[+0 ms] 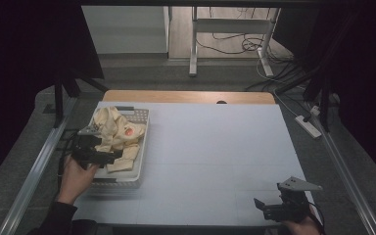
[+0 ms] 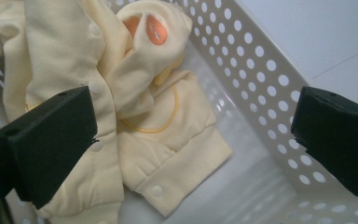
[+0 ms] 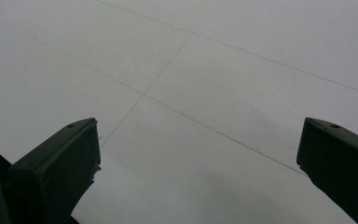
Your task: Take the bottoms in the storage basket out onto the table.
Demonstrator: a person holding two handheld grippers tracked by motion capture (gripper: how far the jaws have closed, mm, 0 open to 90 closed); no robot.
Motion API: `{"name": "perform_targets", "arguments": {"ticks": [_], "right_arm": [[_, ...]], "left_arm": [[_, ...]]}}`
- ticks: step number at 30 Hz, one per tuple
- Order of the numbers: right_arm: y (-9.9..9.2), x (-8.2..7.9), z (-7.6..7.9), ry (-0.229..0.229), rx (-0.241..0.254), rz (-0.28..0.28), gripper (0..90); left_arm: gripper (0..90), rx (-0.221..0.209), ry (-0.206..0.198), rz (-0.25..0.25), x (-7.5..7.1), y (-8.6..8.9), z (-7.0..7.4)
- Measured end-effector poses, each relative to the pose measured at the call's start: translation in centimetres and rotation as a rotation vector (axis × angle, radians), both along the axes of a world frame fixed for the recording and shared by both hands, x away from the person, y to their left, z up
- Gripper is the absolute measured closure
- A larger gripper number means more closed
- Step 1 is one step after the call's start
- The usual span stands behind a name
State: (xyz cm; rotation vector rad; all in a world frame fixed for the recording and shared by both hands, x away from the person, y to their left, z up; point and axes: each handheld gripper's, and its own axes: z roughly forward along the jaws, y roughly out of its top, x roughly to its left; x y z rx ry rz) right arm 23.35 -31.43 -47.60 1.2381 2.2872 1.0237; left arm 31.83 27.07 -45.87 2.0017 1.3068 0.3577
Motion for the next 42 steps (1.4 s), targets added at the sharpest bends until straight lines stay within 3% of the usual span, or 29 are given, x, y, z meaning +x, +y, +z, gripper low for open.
{"name": "perform_targets", "arguments": {"ticks": [6,9,15,21,31,42], "right_arm": [[0.0,0.0,0.0,0.002,-0.003,0.003,0.0],[0.0,0.0,0.0,0.003,-0.005,0.005,0.0],[0.1,0.0,0.0,0.004,-0.009,0.009,0.0],[0.1,0.0,0.0,0.004,-0.010,0.013,0.0],[0.1,0.0,0.0,0.006,-0.010,0.016,0.0],[0.1,0.0,-0.1,0.007,-0.010,0.018,0.1]], "left_arm": [[0.0,0.021,0.004,0.011,1.0,0.4,-0.1],[0.0,0.042,-0.014,0.023,1.4,0.4,-0.2],[0.0,0.032,-0.025,0.041,2.4,1.0,-0.2],[0.0,0.040,-0.009,0.028,3.9,1.1,0.1],[0.0,0.052,0.014,0.071,6.5,1.3,-0.5],[0.0,0.064,0.079,0.114,9.0,1.3,-0.9]]}}
